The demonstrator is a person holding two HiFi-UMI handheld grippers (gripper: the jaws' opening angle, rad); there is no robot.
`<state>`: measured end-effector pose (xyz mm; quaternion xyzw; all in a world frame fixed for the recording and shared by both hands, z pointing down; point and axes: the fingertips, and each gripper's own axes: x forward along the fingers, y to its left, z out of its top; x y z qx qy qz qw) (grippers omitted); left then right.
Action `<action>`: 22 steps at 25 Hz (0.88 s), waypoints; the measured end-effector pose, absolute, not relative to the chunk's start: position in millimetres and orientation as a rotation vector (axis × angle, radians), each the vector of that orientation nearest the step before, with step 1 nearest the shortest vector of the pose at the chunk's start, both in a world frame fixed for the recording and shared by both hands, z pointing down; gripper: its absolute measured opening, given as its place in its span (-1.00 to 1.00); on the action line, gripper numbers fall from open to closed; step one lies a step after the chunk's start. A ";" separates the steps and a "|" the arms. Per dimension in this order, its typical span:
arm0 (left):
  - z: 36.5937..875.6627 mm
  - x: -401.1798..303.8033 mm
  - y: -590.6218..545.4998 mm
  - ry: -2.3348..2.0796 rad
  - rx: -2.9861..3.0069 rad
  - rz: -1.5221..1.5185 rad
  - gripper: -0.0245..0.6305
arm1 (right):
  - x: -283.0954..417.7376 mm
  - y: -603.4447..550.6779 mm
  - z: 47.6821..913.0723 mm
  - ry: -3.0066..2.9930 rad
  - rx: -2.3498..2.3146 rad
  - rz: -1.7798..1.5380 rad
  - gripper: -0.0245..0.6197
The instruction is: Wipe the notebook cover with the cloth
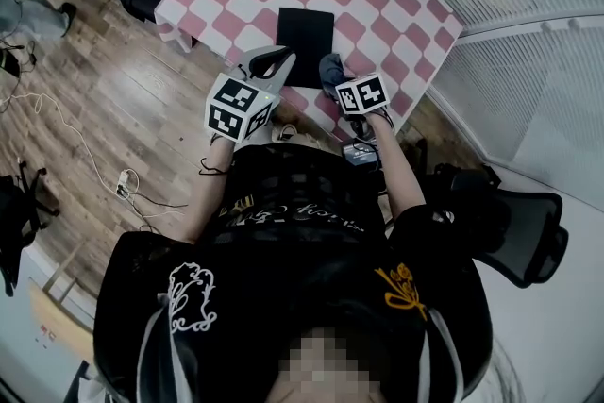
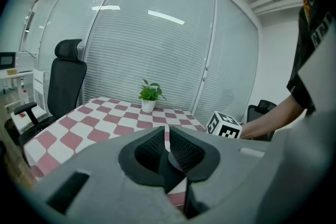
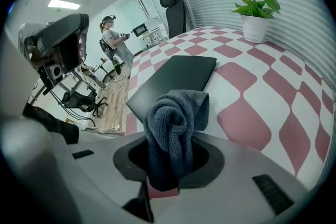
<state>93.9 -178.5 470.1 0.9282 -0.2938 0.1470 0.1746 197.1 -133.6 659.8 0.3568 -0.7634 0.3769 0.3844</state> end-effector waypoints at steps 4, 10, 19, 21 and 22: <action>470.7 96.0 -168.5 -0.838 2.626 0.415 -0.85 | 195.0 -116.8 663.9 -1.936 0.892 0.933 -0.64; 470.6 99.4 -153.7 -0.865 2.623 0.410 -0.85 | 194.6 -111.9 665.0 -1.938 0.903 0.903 -0.64; 472.5 81.5 -122.2 -0.988 2.569 0.436 -0.85 | 183.8 -104.8 596.5 -2.160 0.995 0.855 -0.64; 473.1 76.3 -114.4 -1.015 2.555 0.446 -0.85 | 177.9 -102.9 581.0 -2.208 1.013 0.842 -0.64; 472.8 73.4 -110.8 -1.027 2.549 0.448 -0.85 | 173.6 -101.8 573.9 -2.232 1.017 0.835 -0.64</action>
